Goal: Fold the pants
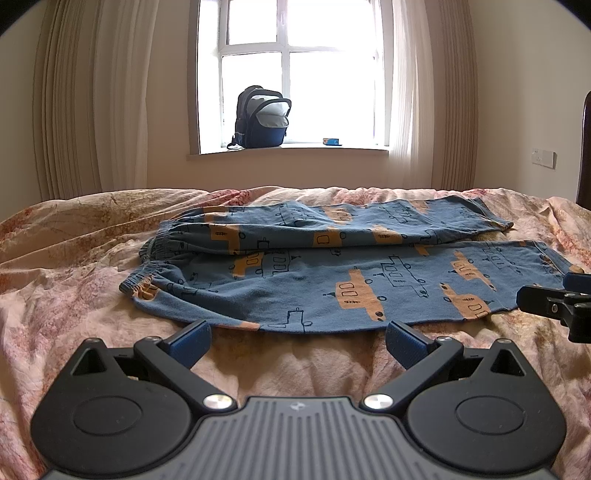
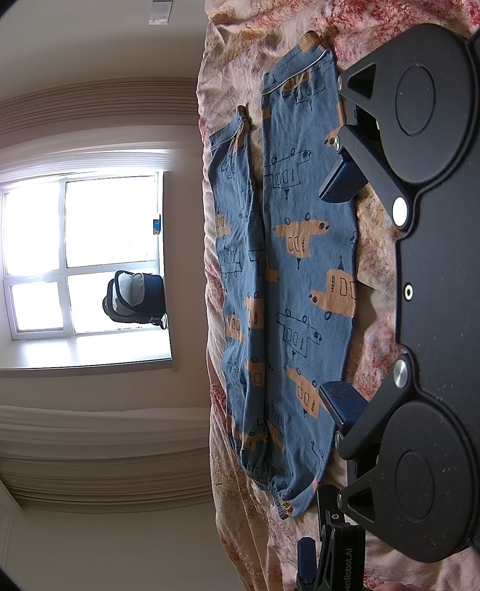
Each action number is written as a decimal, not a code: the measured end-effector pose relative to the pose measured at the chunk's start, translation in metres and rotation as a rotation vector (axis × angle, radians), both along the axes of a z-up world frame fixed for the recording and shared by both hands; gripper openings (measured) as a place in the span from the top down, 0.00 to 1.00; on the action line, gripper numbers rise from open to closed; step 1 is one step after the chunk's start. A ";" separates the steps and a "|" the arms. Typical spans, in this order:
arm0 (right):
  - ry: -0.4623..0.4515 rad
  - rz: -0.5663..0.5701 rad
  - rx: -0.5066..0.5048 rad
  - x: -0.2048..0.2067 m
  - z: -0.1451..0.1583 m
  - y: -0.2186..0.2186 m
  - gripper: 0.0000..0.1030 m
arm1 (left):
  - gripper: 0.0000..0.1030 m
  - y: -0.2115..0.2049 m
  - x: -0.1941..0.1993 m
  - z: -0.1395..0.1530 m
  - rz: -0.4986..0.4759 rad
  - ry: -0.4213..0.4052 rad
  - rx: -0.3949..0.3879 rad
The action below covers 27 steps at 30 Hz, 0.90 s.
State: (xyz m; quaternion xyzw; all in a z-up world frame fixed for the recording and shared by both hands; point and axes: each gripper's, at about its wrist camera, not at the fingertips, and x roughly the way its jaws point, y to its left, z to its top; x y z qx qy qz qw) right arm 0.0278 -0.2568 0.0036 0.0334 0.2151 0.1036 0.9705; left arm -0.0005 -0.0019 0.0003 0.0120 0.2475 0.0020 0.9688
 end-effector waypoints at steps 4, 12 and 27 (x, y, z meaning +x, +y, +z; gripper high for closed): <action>0.001 0.000 0.000 0.000 0.000 0.000 0.00 | 0.00 0.000 0.000 0.000 0.000 0.000 0.000; 0.001 0.000 0.000 0.000 0.000 0.000 0.00 | 0.00 0.000 0.000 0.000 0.000 0.000 0.000; 0.003 -0.001 0.000 0.002 0.002 0.000 0.00 | 0.00 -0.001 0.003 -0.003 -0.006 0.005 0.018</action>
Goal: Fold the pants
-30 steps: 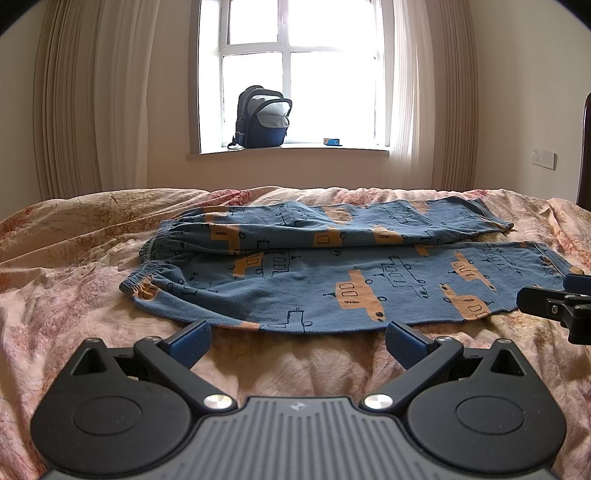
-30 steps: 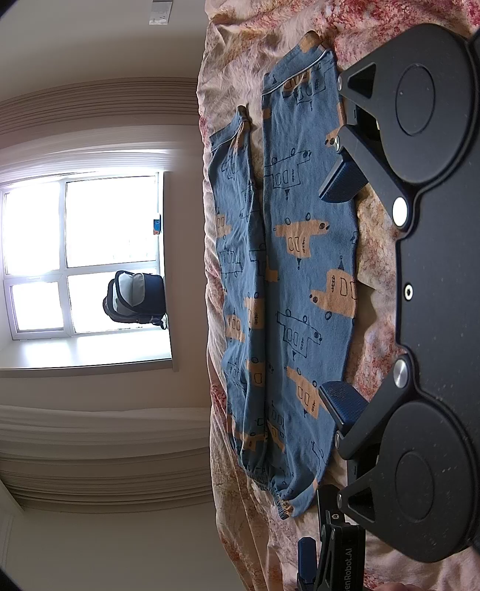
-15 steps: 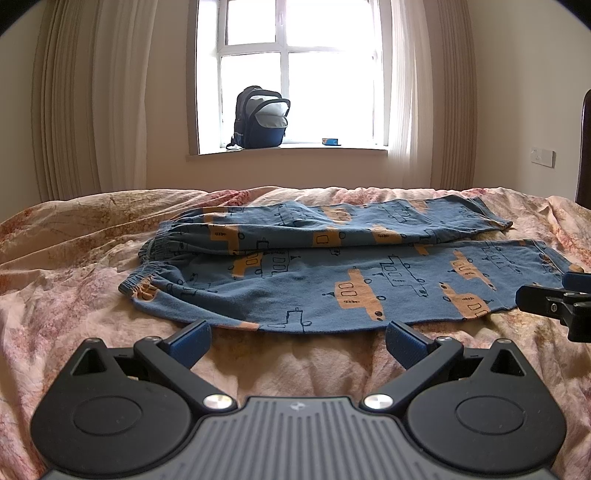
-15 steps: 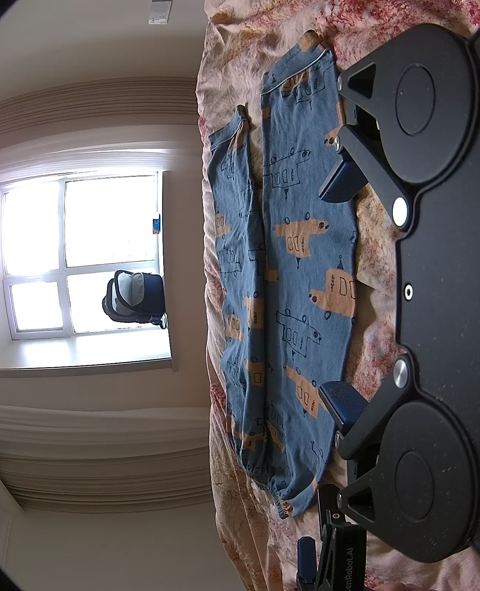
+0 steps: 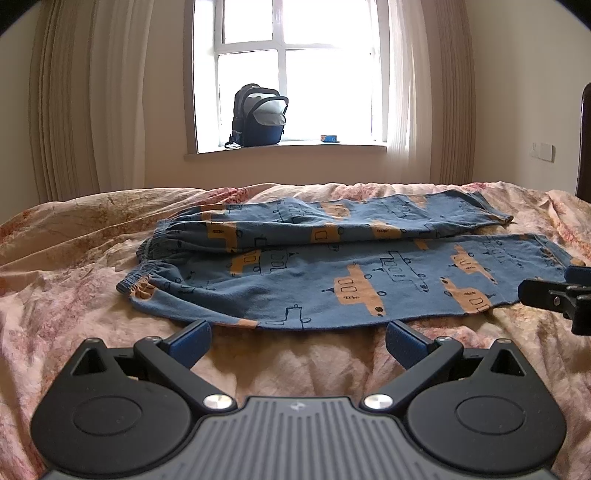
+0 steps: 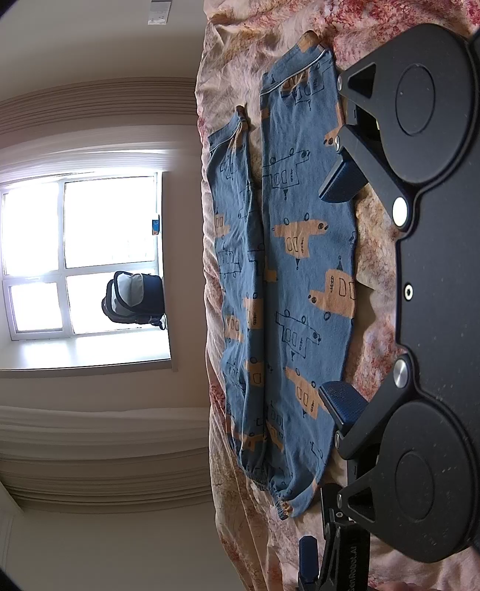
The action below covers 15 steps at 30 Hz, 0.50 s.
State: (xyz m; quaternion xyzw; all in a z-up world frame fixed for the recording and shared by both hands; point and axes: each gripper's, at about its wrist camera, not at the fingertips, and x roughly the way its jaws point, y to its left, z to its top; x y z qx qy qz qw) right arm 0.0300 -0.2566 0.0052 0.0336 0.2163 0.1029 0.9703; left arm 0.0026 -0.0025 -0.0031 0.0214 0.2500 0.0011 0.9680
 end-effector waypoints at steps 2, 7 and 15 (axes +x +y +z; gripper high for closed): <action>0.004 -0.003 0.000 0.001 -0.002 -0.001 0.00 | 0.00 -0.001 0.002 -0.003 -0.003 0.003 0.012; 0.020 -0.014 0.014 0.004 -0.005 -0.004 0.00 | 0.00 -0.005 0.009 -0.008 0.003 -0.008 0.058; 0.021 -0.012 0.012 0.034 0.012 -0.016 0.00 | 0.00 0.021 0.070 0.029 0.059 -0.049 0.268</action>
